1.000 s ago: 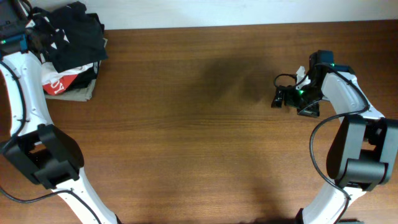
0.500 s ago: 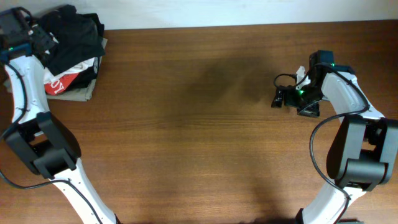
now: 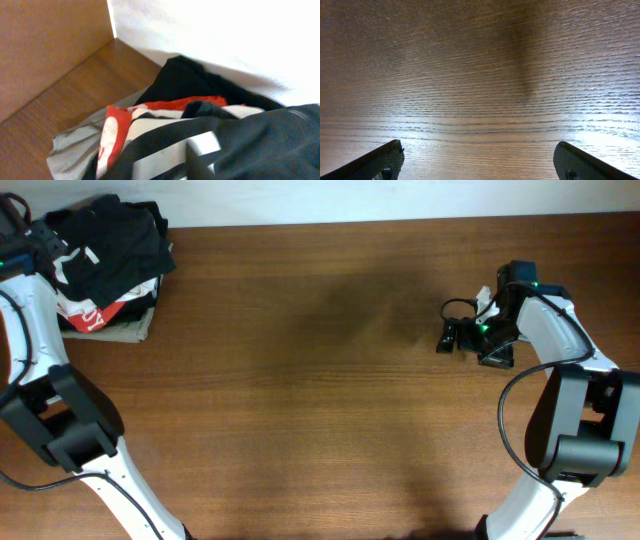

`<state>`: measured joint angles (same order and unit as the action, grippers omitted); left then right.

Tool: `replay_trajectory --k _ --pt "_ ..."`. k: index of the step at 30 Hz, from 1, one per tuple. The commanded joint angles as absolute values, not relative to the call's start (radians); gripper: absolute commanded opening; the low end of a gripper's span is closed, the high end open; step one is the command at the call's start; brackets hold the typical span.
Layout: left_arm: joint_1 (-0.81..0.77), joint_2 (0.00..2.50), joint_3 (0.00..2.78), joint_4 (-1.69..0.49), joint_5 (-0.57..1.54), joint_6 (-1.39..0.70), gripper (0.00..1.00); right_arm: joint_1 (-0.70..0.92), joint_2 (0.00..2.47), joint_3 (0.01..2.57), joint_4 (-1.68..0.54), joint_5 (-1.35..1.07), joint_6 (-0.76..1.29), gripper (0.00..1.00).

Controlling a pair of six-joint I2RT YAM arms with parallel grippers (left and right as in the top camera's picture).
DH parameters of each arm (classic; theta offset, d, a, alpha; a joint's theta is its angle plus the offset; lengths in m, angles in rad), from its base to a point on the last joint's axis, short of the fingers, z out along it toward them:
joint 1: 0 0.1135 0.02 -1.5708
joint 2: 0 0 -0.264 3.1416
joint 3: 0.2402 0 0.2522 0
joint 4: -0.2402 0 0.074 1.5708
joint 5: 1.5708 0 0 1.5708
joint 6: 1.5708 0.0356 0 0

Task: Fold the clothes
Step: 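Release the bundle on the stack and press it down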

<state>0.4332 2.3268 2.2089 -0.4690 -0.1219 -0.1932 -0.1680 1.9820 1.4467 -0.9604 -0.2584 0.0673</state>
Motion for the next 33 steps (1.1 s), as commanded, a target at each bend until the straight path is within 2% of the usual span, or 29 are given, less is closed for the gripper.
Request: replay_trajectory --k 1,15,17,18,24,28,30,33 --pt "0.43 2.278 2.224 -0.447 -0.101 -0.182 0.01 -0.171 1.987 1.442 -0.96 -0.25 0.064 0.99" --pt "0.437 2.487 2.224 -0.367 -0.101 -0.088 0.01 -0.171 1.987 1.442 -0.96 -0.25 0.064 0.99" --pt "0.44 2.49 2.224 -0.37 -0.115 -0.088 0.02 -0.171 1.987 1.442 -0.96 -0.25 0.063 0.98" --pt "0.444 2.487 2.228 -0.361 -0.129 -0.08 0.08 -0.171 1.987 1.442 -0.96 -0.25 0.064 0.99" --pt "0.453 2.4 2.281 -0.36 -0.125 -0.029 0.09 -0.171 1.987 1.442 -0.96 -0.25 0.063 0.99" --pt "0.453 2.276 2.292 -0.364 -0.034 -0.03 0.24 -0.171 1.987 1.442 -0.96 -0.25 0.064 0.99" --pt "0.452 2.211 2.292 -0.409 0.086 -0.03 0.38 -0.171 1.987 1.442 -0.96 -0.25 0.064 0.99" --pt "0.452 2.153 2.292 -0.484 0.3 -0.03 0.78 -0.171 1.987 1.442 -0.96 -0.25 0.064 0.99"
